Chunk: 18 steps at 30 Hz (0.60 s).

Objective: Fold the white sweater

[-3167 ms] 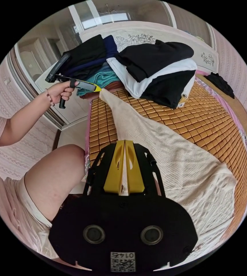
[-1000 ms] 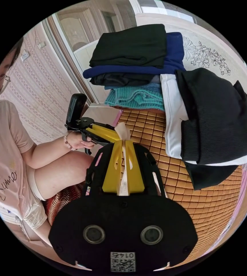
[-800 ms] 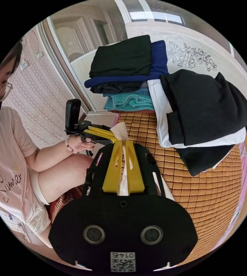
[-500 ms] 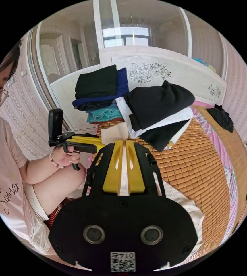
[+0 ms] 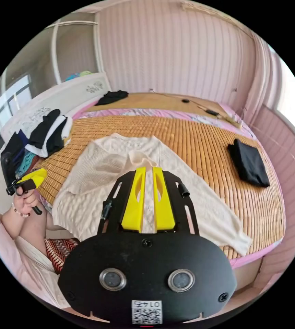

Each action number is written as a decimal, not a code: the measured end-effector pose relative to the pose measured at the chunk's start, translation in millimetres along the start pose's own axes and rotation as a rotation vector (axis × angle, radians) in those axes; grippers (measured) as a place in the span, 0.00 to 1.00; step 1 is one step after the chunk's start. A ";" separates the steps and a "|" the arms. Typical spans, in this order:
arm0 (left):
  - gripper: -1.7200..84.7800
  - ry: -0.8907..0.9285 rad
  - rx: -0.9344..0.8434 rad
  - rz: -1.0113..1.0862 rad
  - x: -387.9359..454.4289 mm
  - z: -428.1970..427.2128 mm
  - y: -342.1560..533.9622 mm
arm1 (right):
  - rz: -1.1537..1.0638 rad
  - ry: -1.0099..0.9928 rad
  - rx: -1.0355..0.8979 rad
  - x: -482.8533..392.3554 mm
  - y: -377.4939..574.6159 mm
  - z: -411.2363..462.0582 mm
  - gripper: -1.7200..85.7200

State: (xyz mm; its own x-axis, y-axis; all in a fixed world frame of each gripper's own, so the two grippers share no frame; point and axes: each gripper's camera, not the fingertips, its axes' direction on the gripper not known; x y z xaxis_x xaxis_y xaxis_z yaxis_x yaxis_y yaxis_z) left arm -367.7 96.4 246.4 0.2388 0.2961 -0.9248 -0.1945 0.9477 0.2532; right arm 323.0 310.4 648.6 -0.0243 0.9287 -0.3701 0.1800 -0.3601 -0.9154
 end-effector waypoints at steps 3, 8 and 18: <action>0.08 -0.122 -0.164 -0.033 -27.3 44.7 48.5 | 0.141 -0.068 -0.025 39.9 30.3 4.1 0.13; 0.10 -0.287 -0.313 -0.051 -74.1 101.3 89.3 | 0.155 -0.056 -0.024 68.3 27.9 5.4 0.16; 0.12 -0.457 -0.558 -0.007 -150.0 226.6 148.7 | 0.144 -0.064 -0.149 129.4 9.6 1.0 0.04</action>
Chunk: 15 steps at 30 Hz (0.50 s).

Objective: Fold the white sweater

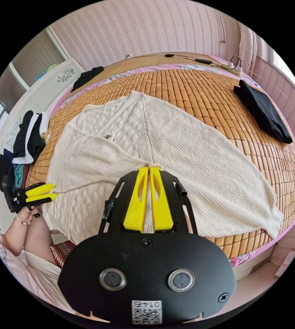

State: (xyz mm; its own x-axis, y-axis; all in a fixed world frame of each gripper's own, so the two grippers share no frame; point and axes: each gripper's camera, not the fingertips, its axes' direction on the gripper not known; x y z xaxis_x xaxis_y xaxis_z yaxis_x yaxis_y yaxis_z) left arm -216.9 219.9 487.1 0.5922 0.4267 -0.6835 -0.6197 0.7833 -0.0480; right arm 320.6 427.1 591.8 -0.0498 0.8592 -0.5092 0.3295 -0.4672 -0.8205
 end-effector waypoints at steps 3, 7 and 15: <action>0.11 0.044 0.023 0.004 -2.4 25.0 -1.4 | 0.055 -0.068 0.074 26.4 -1.3 -30.7 0.03; 0.11 0.063 0.010 0.012 -6.2 66.1 1.8 | 0.160 -0.111 0.009 61.7 -0.5 -37.9 0.03; 0.11 0.162 0.077 -0.025 -35.3 105.8 29.4 | 0.296 0.185 0.383 124.3 69.3 -97.8 0.08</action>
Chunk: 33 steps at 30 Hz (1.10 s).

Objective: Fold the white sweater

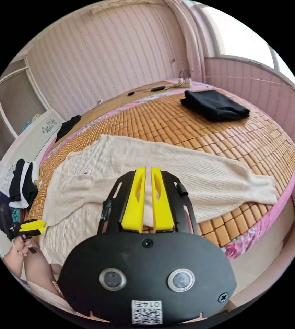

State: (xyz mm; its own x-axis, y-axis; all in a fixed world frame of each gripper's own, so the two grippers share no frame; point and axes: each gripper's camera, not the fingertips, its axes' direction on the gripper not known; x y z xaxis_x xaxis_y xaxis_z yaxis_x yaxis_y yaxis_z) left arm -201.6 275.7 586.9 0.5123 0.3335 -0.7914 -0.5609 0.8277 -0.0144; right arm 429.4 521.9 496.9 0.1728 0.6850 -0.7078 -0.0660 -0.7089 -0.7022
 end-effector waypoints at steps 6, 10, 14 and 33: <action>0.11 0.034 -0.022 0.109 16.7 43.0 -26.1 | 0.294 0.426 0.187 87.7 33.0 -43.9 0.15; 0.11 0.094 -0.041 0.258 62.6 83.8 -64.6 | 0.530 0.396 0.222 139.2 33.7 -53.7 0.17; 0.12 0.131 -0.056 0.462 139.1 146.3 -102.7 | 0.624 0.463 0.234 173.1 33.0 -60.5 0.18; 0.10 -0.029 -0.192 0.710 248.8 360.6 -92.9 | 0.657 0.477 0.102 224.8 36.6 -74.7 0.11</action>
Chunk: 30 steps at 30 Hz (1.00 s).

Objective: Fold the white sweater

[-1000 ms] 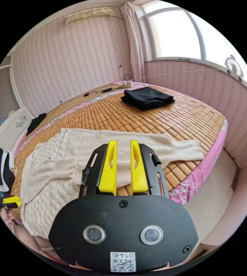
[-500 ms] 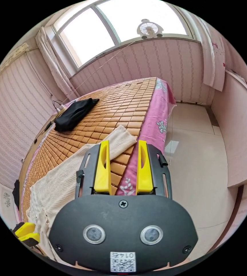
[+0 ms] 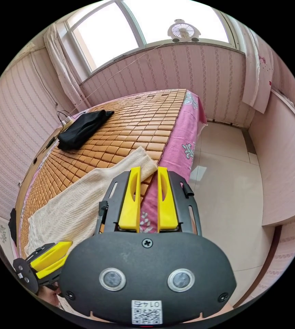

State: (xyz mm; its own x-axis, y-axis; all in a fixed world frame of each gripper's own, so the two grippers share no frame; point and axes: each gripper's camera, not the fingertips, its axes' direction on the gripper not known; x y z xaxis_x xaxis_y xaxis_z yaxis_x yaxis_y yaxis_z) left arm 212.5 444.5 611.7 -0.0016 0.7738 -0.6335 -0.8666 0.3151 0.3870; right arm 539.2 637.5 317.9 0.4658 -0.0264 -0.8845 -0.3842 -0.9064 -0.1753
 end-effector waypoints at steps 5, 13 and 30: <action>0.09 0.008 0.029 -0.002 0.1 3.9 12.9 | 0.028 -0.039 -0.007 13.4 1.0 -6.9 0.09; 0.04 0.031 0.043 -0.057 -17.0 -3.2 19.6 | 0.053 -0.101 -0.013 28.2 16.0 -23.8 0.04; 0.03 0.144 0.428 -0.366 -108.5 -156.2 68.7 | -0.520 -1.172 0.328 -138.2 66.7 -205.2 0.03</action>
State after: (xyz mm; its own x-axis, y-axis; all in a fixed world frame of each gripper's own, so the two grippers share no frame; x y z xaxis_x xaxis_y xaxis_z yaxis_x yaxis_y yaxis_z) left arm 75.2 296.3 602.4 0.1665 0.4994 -0.8502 -0.5442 0.7656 0.3431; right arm 612.8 494.2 517.2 -0.2802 0.8186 -0.5014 -0.6221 -0.5527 -0.5546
